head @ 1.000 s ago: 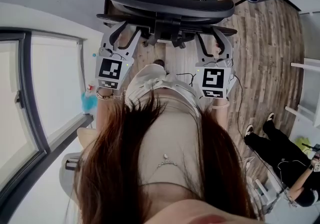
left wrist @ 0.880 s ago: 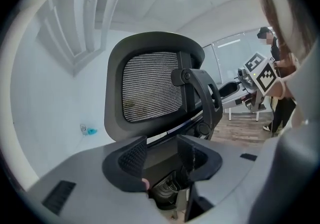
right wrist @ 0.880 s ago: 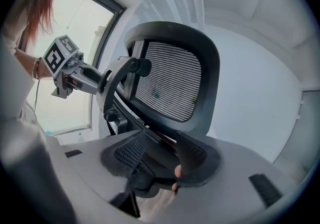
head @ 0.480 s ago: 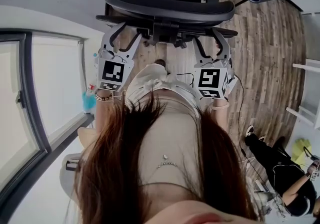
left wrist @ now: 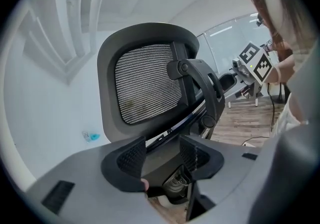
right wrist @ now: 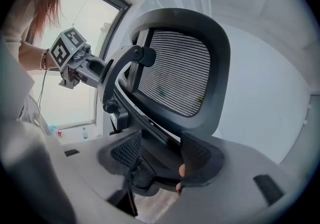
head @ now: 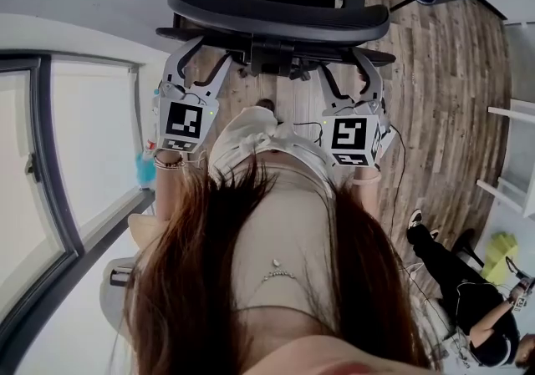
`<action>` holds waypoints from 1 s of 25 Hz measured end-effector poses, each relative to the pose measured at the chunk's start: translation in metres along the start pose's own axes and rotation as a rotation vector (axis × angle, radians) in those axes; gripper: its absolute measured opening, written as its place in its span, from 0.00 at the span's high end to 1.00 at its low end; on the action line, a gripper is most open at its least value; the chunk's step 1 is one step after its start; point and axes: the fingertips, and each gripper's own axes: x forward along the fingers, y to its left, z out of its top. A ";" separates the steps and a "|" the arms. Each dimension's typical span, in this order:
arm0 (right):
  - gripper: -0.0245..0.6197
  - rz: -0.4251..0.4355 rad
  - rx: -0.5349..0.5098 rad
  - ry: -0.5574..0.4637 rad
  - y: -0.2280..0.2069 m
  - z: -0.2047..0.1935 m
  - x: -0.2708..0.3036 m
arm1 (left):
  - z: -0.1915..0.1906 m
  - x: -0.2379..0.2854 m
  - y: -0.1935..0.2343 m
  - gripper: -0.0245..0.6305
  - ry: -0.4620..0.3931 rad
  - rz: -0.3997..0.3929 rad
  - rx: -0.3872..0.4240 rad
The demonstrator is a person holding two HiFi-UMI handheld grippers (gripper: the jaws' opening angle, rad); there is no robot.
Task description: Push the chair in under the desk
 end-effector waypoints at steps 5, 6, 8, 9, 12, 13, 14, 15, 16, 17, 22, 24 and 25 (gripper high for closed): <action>0.58 0.022 0.003 -0.027 0.000 0.002 0.002 | 0.001 0.003 -0.001 0.64 0.020 -0.040 0.011; 0.58 0.023 0.003 -0.027 0.000 0.001 0.002 | 0.001 0.003 -0.001 0.64 0.022 -0.044 0.011; 0.57 0.028 0.002 -0.035 0.000 0.001 0.002 | 0.001 0.003 -0.002 0.64 0.024 -0.048 0.010; 0.57 0.029 0.002 -0.038 0.000 0.001 0.002 | 0.001 0.003 -0.002 0.64 0.023 -0.049 0.009; 0.57 0.028 -0.002 -0.044 -0.001 0.002 0.001 | 0.002 0.003 -0.002 0.64 0.020 -0.053 0.004; 0.57 0.033 -0.005 -0.054 -0.001 0.003 0.002 | 0.002 0.003 -0.002 0.64 0.021 -0.054 0.000; 0.57 0.036 -0.007 -0.061 -0.001 0.005 0.003 | 0.002 0.003 -0.002 0.64 0.020 -0.054 -0.003; 0.57 0.036 -0.006 -0.060 -0.001 0.004 0.003 | 0.002 0.003 -0.002 0.64 0.017 -0.053 -0.005; 0.57 0.036 -0.005 -0.057 -0.001 0.004 0.003 | 0.002 0.004 -0.002 0.64 0.014 -0.051 -0.006; 0.57 0.037 -0.005 -0.056 -0.001 0.004 0.003 | 0.001 0.003 -0.002 0.64 0.012 -0.051 -0.008; 0.57 0.047 -0.007 -0.073 0.000 0.006 0.005 | 0.001 0.004 -0.002 0.64 0.011 -0.060 -0.007; 0.57 0.047 -0.008 -0.069 0.000 0.005 0.005 | 0.000 0.004 -0.002 0.63 0.012 -0.067 -0.006; 0.57 0.045 -0.007 -0.063 -0.001 0.004 0.005 | 0.000 0.004 -0.002 0.63 0.012 -0.071 -0.006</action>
